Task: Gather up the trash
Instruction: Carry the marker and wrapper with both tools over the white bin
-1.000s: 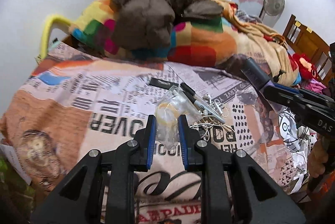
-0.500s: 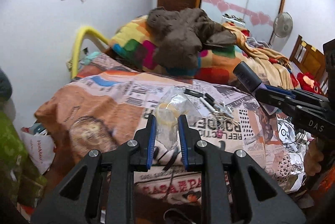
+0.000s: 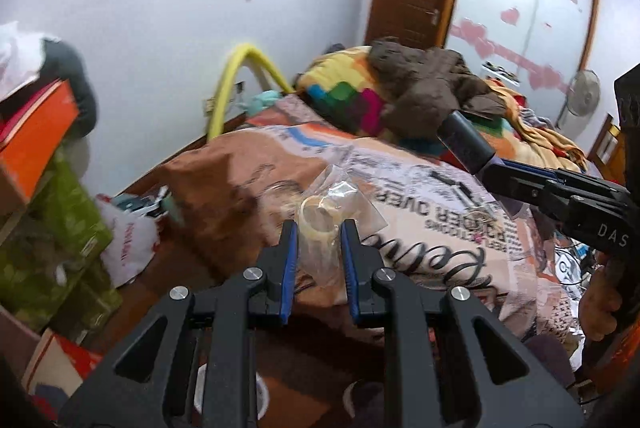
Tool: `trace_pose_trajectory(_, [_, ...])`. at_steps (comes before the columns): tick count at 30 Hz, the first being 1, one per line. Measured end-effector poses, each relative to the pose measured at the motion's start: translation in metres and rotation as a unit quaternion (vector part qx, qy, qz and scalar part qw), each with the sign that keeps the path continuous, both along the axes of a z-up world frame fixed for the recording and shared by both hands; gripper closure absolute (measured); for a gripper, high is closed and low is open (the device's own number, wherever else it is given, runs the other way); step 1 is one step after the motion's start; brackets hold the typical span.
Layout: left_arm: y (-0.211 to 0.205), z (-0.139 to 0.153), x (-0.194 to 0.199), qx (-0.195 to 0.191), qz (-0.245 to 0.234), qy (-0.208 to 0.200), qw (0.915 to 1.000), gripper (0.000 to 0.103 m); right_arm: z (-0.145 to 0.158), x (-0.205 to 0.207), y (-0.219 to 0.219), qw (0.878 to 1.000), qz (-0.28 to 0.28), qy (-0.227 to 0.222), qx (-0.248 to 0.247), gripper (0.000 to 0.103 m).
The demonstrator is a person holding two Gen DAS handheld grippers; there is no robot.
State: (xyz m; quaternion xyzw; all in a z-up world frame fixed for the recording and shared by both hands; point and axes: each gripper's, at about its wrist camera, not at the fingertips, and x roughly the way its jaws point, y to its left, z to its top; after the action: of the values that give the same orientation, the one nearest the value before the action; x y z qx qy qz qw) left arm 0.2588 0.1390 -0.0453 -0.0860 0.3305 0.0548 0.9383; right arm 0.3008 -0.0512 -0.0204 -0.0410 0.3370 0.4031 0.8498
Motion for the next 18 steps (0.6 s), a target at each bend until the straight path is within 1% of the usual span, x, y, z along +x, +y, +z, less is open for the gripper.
trace_pose_trajectory(6, [0.047,-0.015,-0.046,-0.004,0.05,0.008,0.9987,0.083,-0.019,-0.027,0.057,0.998,0.054,0.023,-0.011,0.082])
trace_pose_trajectory(10, [0.072,-0.032,-0.069,-0.012,0.079,0.016,0.9967,0.083,-0.036,-0.045,0.092,0.995,0.085,0.042,-0.026,0.082])
trace_pose_trajectory(14, [0.096,-0.057,-0.089,-0.022,0.106,0.034,0.9935,0.083,-0.061,-0.06,0.121,0.99,0.114,0.064,-0.049,0.082])
trace_pose_trajectory(18, [0.115,-0.093,-0.105,-0.036,0.134,0.056,0.9887,0.083,-0.088,-0.07,0.145,0.984,0.134,0.089,-0.074,0.082])
